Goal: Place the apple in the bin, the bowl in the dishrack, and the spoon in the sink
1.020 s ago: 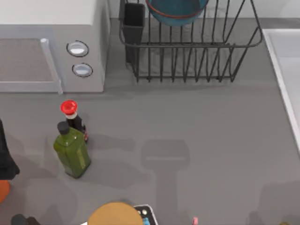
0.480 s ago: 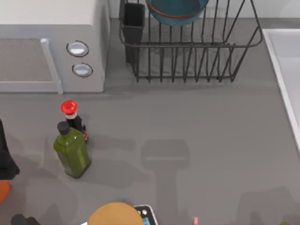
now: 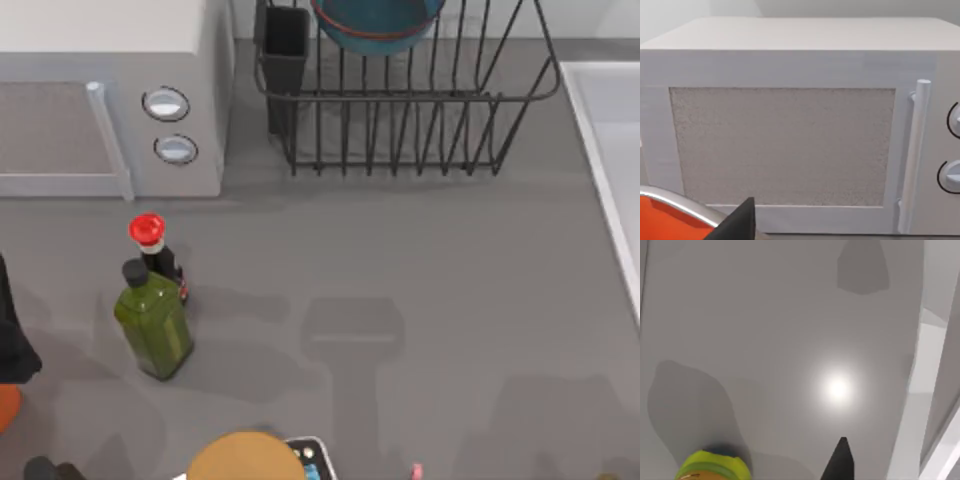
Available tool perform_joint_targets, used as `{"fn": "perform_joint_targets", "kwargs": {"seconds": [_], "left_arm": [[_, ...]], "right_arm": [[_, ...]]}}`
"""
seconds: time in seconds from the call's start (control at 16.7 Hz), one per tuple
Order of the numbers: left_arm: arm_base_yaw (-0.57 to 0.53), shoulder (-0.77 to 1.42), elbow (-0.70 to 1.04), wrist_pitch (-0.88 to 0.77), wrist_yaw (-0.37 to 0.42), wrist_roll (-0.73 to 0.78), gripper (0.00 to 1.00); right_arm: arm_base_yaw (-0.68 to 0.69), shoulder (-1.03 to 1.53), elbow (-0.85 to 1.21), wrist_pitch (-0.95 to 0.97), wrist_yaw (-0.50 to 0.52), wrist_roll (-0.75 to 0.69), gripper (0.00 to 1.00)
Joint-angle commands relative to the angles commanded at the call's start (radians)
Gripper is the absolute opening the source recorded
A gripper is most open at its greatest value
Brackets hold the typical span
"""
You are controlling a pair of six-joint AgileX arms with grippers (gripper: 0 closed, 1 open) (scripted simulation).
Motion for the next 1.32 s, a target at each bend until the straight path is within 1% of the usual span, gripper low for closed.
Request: {"fn": "perform_joint_targets", "kwargs": {"seconds": [0.24, 0.48, 0.66, 0.84, 0.96, 1.08, 1.32], "left_arm": [[0.0, 0.0, 0.0, 0.0, 0.0, 0.0, 1.0], [0.0, 0.0, 0.0, 0.0, 0.0, 0.0, 1.0], [0.0, 0.0, 0.0, 0.0, 0.0, 0.0, 1.0], [0.0, 0.0, 0.0, 0.0, 0.0, 0.0, 1.0], [0.0, 0.0, 0.0, 0.0, 0.0, 0.0, 1.0], [0.0, 0.0, 0.0, 0.0, 0.0, 0.0, 1.0], [0.0, 0.0, 0.0, 0.0, 0.0, 0.0, 1.0]], "right_arm": [[0.001, 0.214, 0.354, -0.176, 0.027, 0.037, 0.0], [0.035, 0.526, 0.835, -0.336, 0.038, 0.088, 0.0], [0.085, 0.787, 1.194, -0.414, 0.031, 0.129, 0.0], [0.146, 1.027, 1.478, -0.446, 0.015, 0.169, 0.0], [0.187, 1.155, 1.617, -0.446, 0.002, 0.193, 0.0], [0.223, 1.246, 1.714, -0.436, -0.01, 0.214, 0.0], [0.255, 1.31, 1.785, -0.419, -0.021, 0.232, 0.0]]}}
